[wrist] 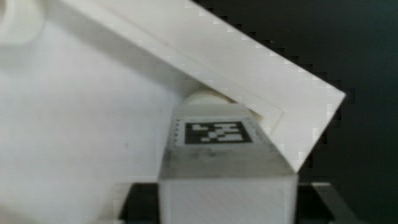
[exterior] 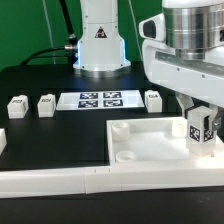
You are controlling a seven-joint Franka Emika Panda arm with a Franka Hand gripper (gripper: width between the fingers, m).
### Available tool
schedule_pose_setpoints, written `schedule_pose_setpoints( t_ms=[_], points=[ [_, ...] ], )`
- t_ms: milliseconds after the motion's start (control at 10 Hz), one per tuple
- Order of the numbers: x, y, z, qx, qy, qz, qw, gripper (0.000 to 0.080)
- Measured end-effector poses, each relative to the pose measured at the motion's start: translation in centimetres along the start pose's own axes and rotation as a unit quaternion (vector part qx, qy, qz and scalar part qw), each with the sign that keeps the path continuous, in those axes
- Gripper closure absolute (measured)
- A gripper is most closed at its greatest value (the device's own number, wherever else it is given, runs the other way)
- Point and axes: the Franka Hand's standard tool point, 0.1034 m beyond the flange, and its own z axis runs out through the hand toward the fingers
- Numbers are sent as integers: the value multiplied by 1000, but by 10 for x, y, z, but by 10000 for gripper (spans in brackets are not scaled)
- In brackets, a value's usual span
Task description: Assemble square table
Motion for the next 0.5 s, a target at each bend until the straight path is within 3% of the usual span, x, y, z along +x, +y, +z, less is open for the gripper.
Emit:
schedule_pose_setpoints(
  t_ms=[100, 400, 500],
  points=[
    [1, 1, 0, 8, -6, 67, 998, 509],
    [-2, 0, 0, 8, -8, 142, 990, 509],
    [-2, 0, 0, 8, -8, 105, 994, 398]
  ],
)
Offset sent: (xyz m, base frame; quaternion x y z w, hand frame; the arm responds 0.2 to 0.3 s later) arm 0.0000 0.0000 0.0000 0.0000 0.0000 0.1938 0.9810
